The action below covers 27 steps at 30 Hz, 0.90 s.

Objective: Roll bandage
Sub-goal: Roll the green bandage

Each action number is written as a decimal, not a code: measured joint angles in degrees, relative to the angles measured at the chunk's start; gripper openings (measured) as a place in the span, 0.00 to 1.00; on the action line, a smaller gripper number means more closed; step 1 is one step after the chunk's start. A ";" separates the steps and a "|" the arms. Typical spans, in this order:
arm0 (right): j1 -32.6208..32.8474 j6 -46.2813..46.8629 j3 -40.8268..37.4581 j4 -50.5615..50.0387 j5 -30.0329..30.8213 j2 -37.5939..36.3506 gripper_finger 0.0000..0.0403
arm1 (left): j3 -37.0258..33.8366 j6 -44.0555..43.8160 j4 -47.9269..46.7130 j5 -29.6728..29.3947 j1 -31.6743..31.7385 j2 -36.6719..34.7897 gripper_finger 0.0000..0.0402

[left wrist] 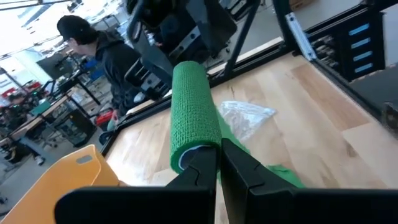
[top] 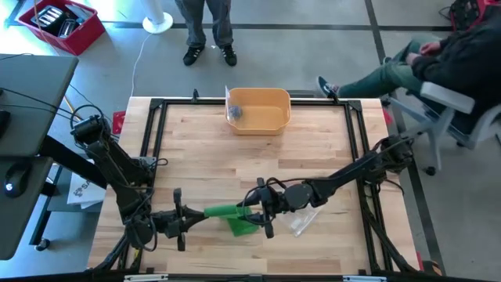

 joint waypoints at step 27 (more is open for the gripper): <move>0.81 -5.36 1.84 -2.00 0.38 0.83 0.31 | 0.00 -4.01 2.21 0.05 1.03 0.02 0.00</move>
